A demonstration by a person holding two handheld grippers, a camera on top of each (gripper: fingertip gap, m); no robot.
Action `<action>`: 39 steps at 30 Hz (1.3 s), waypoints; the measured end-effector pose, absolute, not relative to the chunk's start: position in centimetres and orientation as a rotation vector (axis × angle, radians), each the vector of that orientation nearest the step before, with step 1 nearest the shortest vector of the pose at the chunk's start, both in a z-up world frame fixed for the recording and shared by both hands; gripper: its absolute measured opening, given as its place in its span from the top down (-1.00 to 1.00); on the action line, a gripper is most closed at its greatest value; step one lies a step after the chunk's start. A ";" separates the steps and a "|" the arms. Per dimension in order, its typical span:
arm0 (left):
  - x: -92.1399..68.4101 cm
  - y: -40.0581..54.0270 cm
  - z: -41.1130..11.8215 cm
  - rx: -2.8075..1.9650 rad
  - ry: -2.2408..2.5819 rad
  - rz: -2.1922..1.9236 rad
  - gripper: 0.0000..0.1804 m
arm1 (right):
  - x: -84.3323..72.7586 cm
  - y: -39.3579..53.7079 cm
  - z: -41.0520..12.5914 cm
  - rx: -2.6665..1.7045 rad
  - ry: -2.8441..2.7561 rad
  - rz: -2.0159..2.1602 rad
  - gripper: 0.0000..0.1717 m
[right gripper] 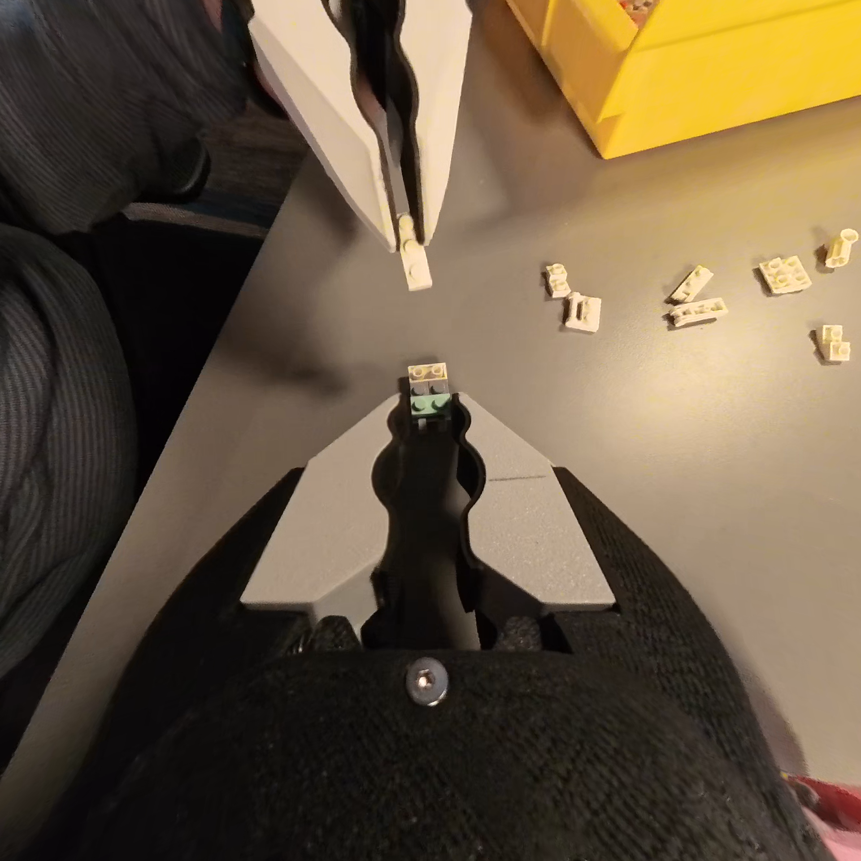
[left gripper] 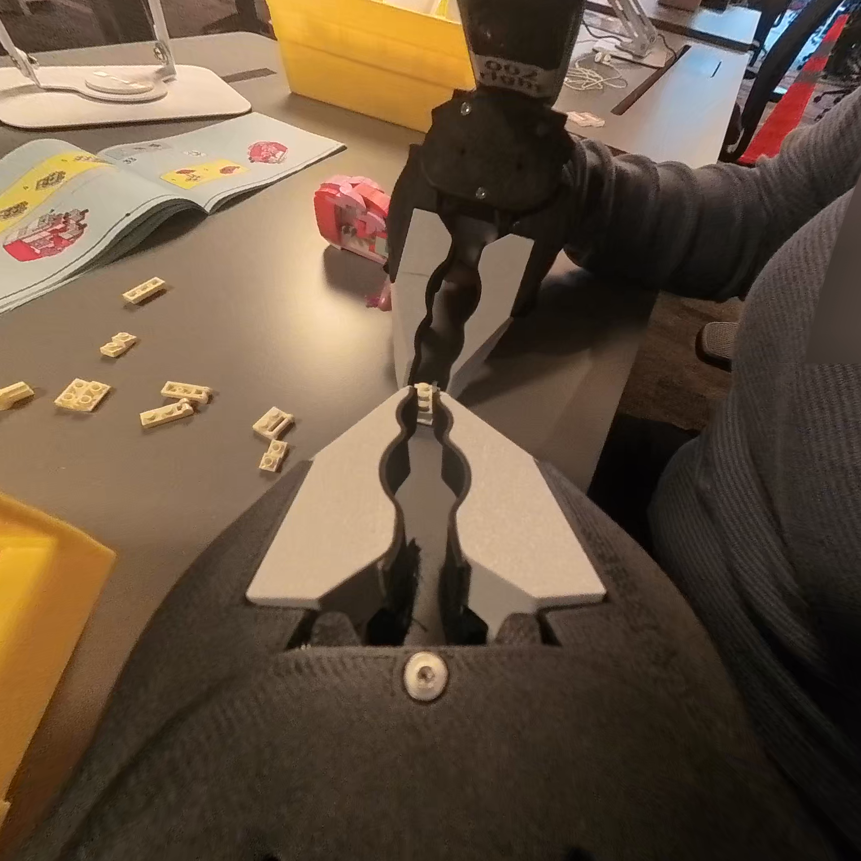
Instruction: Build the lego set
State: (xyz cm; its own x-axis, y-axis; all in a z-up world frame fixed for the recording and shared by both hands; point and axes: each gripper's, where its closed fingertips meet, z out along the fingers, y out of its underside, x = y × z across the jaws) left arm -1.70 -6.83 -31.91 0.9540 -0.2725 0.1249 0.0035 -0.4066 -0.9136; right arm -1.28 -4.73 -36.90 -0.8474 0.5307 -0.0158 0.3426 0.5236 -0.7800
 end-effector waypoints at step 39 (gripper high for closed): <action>1.2 -5.7 -31.0 -1.926 0.372 -0.300 0.94 | 0.6 -6.1 -32.3 -0.428 -2.317 1.525 0.83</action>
